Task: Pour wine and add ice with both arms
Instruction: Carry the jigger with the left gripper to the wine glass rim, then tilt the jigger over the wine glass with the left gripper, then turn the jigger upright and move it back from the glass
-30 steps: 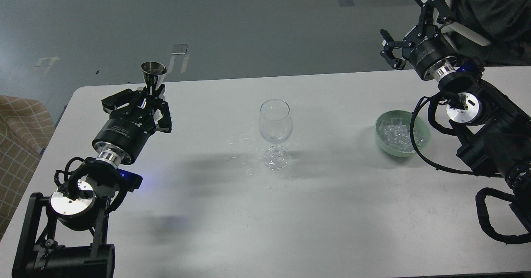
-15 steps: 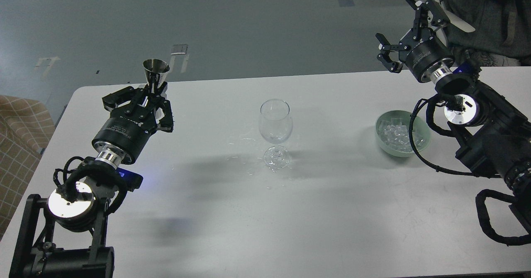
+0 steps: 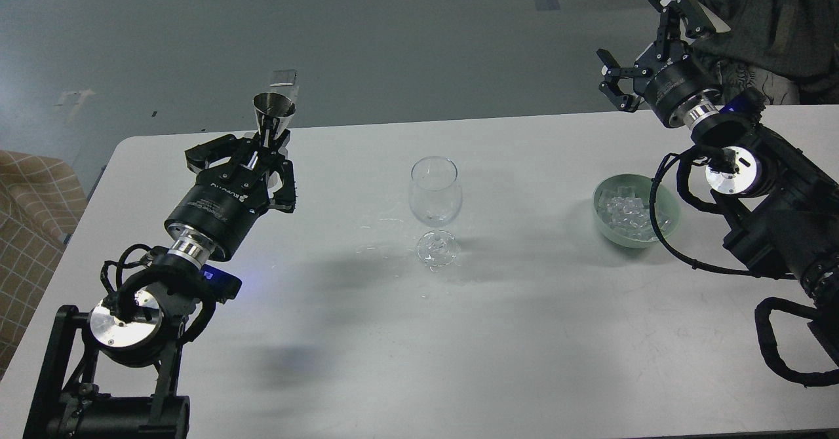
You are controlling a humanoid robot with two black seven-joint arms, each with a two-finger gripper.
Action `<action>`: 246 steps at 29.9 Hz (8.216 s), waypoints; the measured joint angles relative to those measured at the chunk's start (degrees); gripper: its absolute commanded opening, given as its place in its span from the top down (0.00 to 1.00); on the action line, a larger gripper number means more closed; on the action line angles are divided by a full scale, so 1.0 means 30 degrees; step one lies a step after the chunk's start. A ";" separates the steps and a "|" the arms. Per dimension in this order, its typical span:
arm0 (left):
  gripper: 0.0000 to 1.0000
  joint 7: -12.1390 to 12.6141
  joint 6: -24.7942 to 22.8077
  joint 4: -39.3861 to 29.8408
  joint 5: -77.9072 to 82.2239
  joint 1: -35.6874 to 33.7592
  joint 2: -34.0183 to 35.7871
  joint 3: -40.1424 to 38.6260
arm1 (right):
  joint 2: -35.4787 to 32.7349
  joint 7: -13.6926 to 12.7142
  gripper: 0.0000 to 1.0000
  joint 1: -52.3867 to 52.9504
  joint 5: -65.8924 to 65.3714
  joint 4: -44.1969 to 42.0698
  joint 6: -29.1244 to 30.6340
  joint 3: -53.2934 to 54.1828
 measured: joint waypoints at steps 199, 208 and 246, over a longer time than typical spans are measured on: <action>1.00 -0.1171 -0.0328 0.0982 1.9987 -0.2482 0.0000 0.8219 | 0.0091 0.0021 0.00 -0.0934 0.0000 0.0033 0.0000 0.0030; 1.00 -0.1088 -0.0332 0.0980 2.0595 -0.2896 -0.0001 0.8814 | 0.0033 0.0021 0.00 -0.0916 0.0001 0.0033 0.0000 0.0031; 1.00 -0.0771 -0.0335 0.0645 1.3078 -0.3578 -0.0002 0.5367 | 0.0071 0.0021 0.00 -0.0974 0.0000 0.0033 0.0000 0.0000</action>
